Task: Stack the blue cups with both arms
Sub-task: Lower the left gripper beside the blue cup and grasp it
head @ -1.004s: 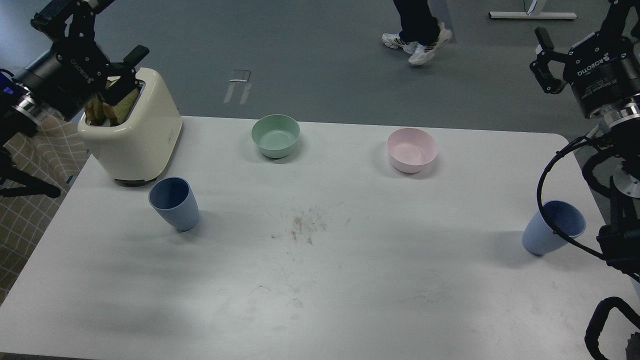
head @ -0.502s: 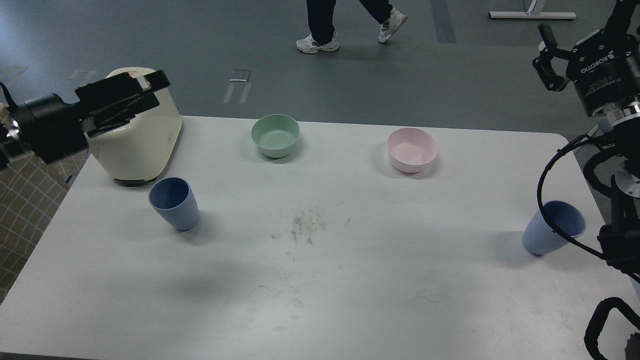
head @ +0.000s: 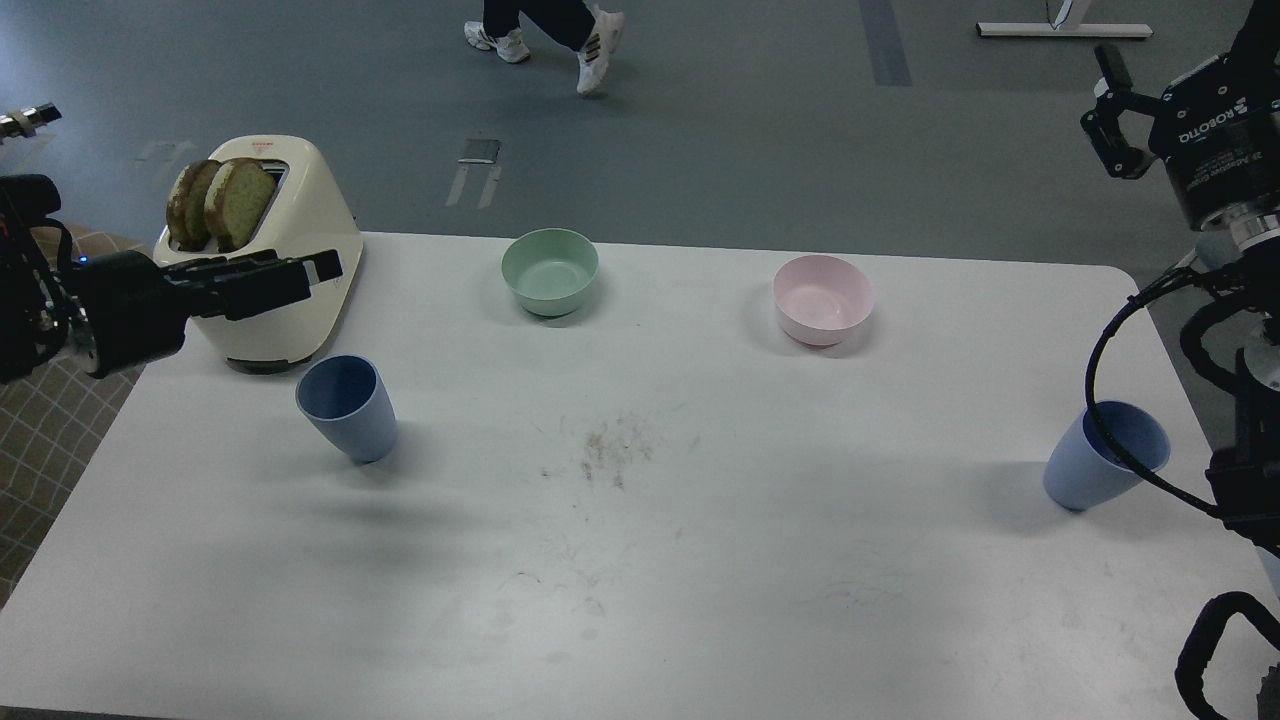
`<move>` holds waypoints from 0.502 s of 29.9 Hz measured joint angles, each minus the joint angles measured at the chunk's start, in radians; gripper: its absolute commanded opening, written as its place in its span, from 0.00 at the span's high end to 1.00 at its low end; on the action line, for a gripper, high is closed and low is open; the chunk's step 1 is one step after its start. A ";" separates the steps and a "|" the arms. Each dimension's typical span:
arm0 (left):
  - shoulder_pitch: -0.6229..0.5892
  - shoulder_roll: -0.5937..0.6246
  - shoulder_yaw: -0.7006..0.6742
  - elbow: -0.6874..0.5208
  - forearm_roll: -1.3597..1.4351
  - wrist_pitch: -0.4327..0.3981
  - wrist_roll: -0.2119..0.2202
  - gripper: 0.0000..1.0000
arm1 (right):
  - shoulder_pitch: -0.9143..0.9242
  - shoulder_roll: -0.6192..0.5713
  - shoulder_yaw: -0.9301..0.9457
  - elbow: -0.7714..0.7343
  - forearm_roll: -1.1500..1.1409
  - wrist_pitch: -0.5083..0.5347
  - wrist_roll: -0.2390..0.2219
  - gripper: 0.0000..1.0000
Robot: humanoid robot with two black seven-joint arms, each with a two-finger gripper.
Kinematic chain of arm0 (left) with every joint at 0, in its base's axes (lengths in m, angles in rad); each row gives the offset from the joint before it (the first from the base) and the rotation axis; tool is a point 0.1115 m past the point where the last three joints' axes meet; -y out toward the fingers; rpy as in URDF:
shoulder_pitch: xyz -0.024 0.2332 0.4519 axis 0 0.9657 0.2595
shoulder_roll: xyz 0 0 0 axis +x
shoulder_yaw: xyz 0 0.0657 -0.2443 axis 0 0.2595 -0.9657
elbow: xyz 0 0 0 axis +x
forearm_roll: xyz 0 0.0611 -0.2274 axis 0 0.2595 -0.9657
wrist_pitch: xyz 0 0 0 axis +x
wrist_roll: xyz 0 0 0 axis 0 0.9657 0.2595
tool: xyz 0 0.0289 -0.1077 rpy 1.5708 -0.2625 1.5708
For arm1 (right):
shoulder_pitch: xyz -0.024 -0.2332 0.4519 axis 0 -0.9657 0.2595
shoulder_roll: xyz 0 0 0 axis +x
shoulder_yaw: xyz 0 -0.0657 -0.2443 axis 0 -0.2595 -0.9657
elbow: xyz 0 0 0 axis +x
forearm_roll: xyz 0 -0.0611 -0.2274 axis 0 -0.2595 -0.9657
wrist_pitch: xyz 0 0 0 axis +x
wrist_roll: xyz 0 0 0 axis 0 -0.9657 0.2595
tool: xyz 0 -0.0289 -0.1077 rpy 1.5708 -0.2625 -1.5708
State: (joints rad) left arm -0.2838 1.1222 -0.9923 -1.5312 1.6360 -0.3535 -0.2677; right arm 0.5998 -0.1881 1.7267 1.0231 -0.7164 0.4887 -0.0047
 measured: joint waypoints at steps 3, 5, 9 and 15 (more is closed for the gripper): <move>0.001 -0.008 0.017 0.027 0.106 0.000 0.000 0.17 | 0.000 0.000 0.005 0.002 0.000 0.000 0.000 0.00; 0.001 -0.011 0.038 0.042 0.142 0.000 0.000 0.18 | -0.001 0.000 0.012 0.003 0.000 0.000 0.000 0.00; -0.006 -0.032 0.080 0.085 0.165 0.000 0.000 0.23 | -0.002 -0.001 0.021 0.004 0.000 0.000 0.000 0.00; -0.011 -0.108 0.093 0.173 0.167 0.004 -0.005 0.33 | -0.003 -0.001 0.023 0.006 0.000 0.000 0.000 0.00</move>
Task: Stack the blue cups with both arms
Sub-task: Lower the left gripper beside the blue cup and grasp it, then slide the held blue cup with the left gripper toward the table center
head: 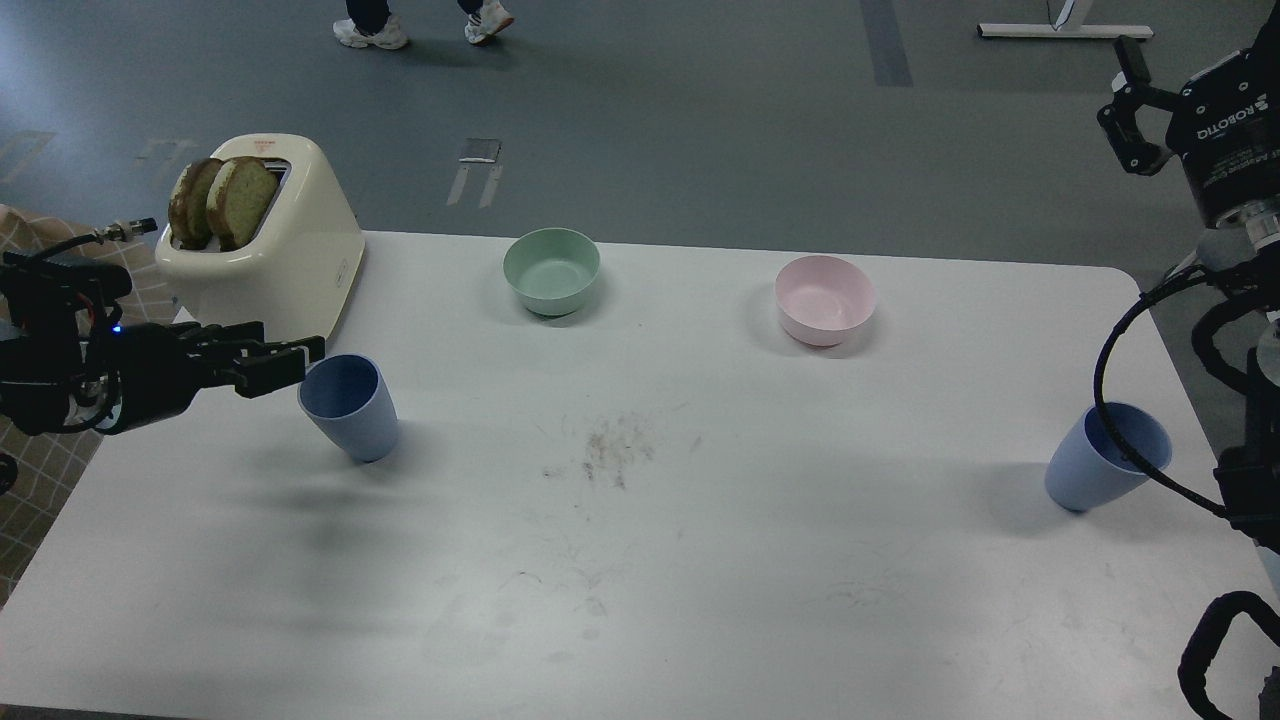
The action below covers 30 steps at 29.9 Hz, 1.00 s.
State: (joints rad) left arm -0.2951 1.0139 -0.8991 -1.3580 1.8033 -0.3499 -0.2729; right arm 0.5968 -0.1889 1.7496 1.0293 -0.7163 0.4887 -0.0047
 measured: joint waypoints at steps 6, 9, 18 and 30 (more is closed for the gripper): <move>0.001 -0.048 0.001 0.032 -0.002 0.000 -0.003 0.47 | 0.000 0.001 0.019 0.000 0.044 0.000 0.000 0.00; 0.004 -0.069 0.006 0.055 0.001 0.000 -0.003 0.51 | 0.000 0.001 0.020 0.000 0.066 0.000 0.000 0.00; 0.000 -0.108 0.064 0.110 0.002 0.002 0.000 0.97 | -0.009 0.000 0.021 0.000 0.072 0.000 0.000 0.00; -0.033 -0.105 0.065 0.095 0.006 -0.004 -0.004 1.00 | -0.026 0.000 0.023 0.000 0.072 0.000 0.000 0.00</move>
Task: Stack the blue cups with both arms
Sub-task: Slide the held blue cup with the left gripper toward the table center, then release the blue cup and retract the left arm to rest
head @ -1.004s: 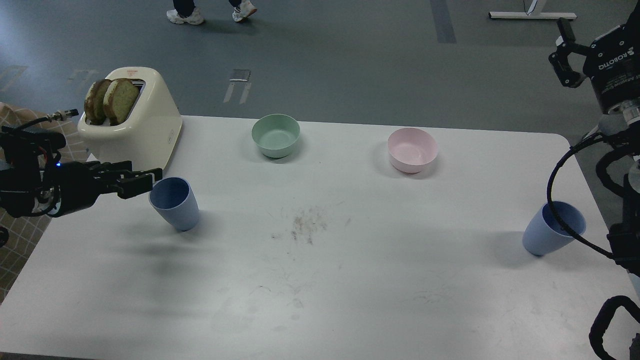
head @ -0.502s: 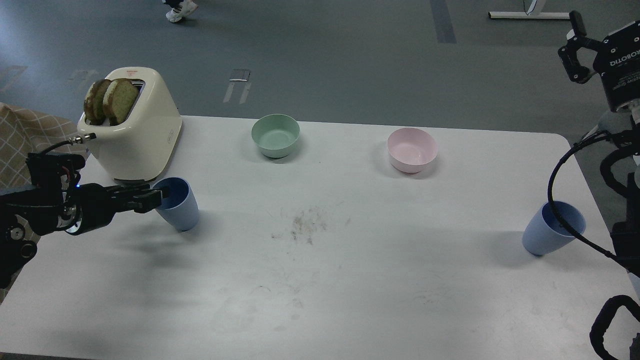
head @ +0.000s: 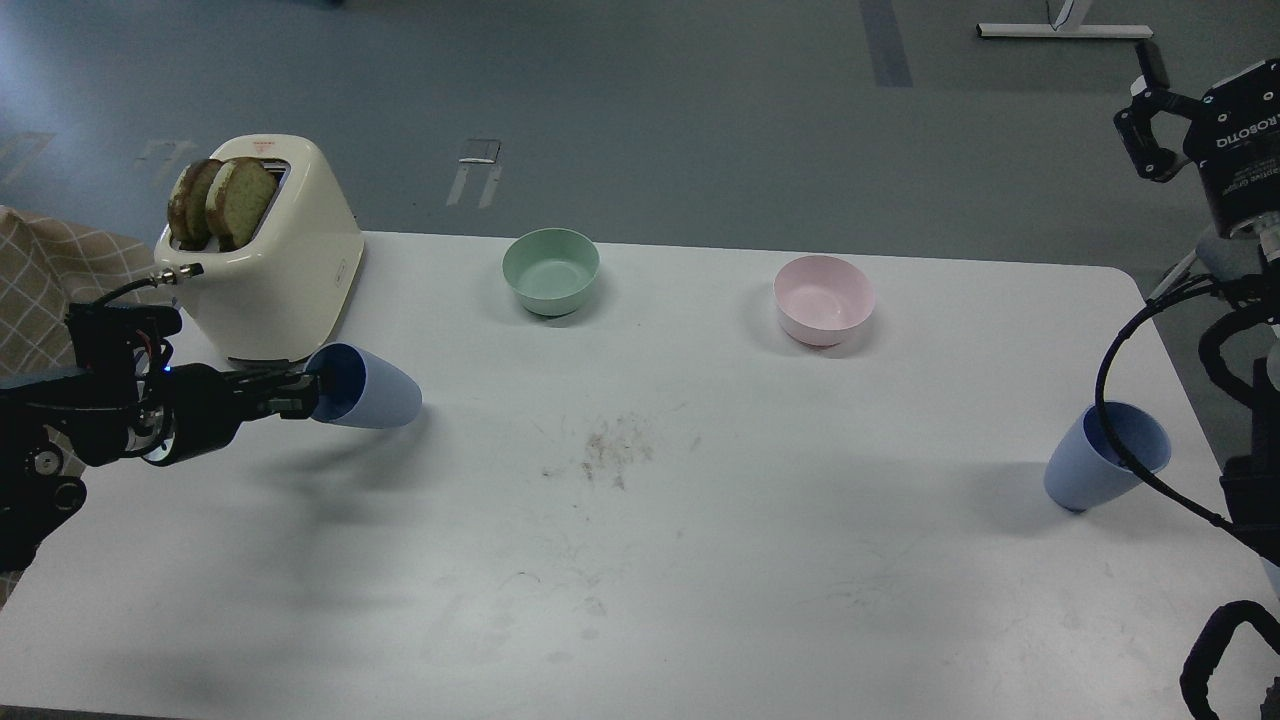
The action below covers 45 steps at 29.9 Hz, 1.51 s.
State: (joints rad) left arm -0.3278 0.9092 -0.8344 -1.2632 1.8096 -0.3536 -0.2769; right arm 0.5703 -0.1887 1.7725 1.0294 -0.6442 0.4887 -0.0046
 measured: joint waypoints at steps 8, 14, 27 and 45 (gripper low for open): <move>-0.148 0.021 0.086 -0.107 0.085 -0.097 -0.036 1.00 | -0.023 0.000 0.018 0.000 0.001 0.000 0.000 0.00; -0.425 -0.051 0.315 -0.147 0.102 -0.134 -0.038 1.00 | -0.040 -0.002 0.044 0.002 0.001 0.000 0.000 0.00; -0.798 -0.375 0.753 -0.097 0.158 -0.135 -0.030 1.00 | -0.072 -0.022 0.079 0.002 0.001 0.000 0.000 0.00; -0.812 -0.436 0.845 -0.075 0.195 -0.135 -0.030 0.68 | -0.120 -0.023 0.102 0.027 0.002 0.000 0.000 0.00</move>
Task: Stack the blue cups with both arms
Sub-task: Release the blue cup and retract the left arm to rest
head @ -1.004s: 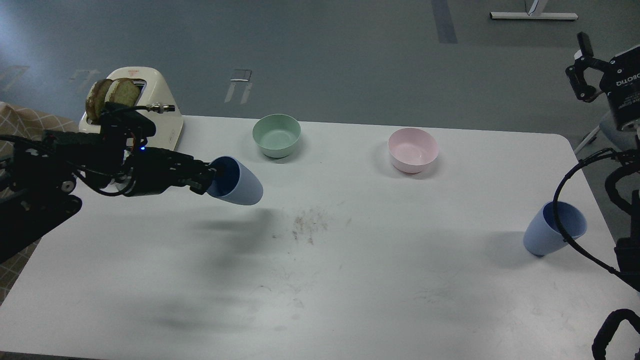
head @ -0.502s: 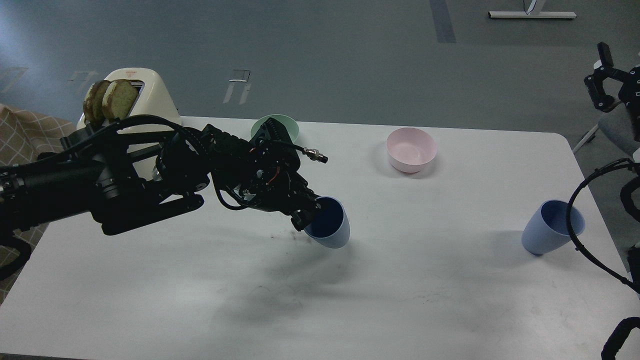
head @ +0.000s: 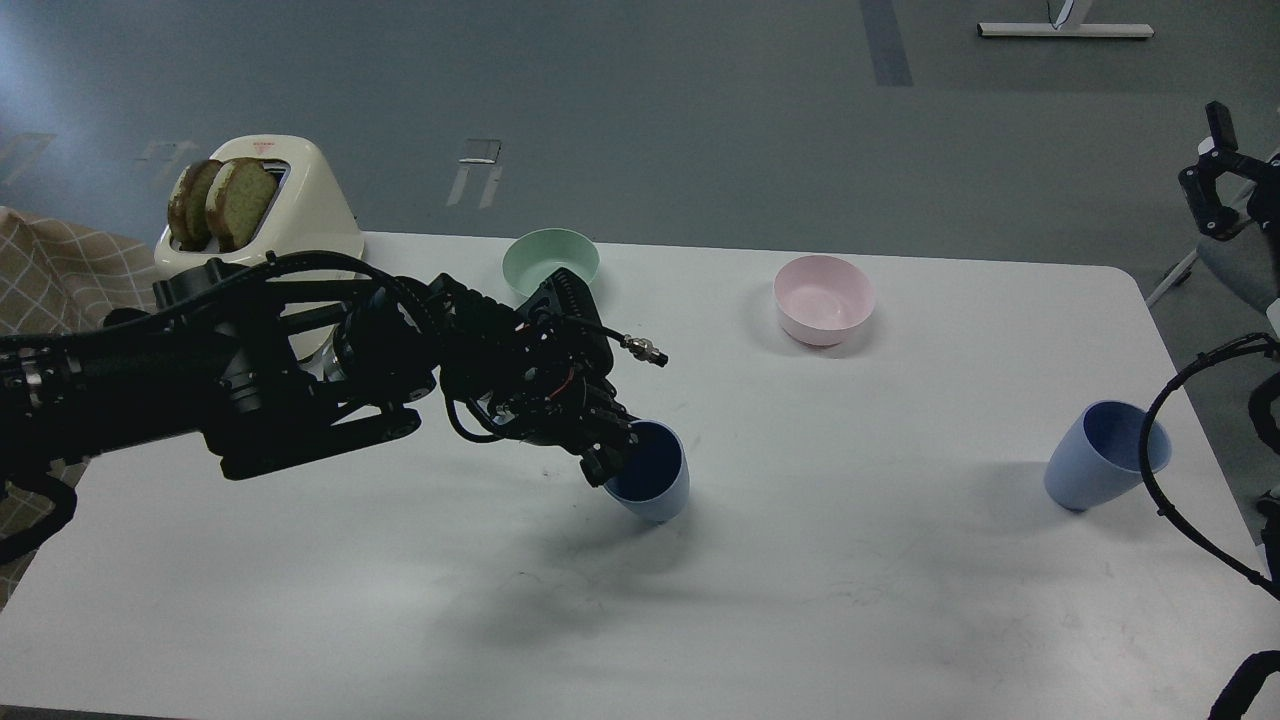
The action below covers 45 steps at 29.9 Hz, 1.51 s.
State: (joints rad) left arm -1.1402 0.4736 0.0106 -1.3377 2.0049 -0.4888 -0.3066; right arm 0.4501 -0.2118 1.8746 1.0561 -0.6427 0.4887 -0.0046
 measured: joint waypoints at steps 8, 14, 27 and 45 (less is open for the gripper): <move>-0.001 -0.003 -0.002 0.000 -0.003 0.000 0.001 0.50 | -0.009 0.000 0.003 0.002 0.000 0.000 0.000 0.00; -0.009 -0.007 -0.010 0.000 -0.013 0.000 0.001 0.28 | -0.012 0.000 0.003 0.002 0.000 0.000 0.000 0.00; 0.007 0.076 -0.304 0.019 -0.428 0.000 0.000 0.03 | -0.031 -0.022 0.006 0.039 0.000 0.000 0.000 0.00; 0.516 0.220 -1.109 0.230 -1.483 0.051 -0.033 0.02 | -0.147 -0.209 -0.014 0.211 -0.127 0.000 0.000 0.00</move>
State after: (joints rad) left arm -0.6246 0.6938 -1.0988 -1.1073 0.5215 -0.4375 -0.3396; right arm 0.3030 -0.4203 1.8608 1.2673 -0.7692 0.4887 -0.0046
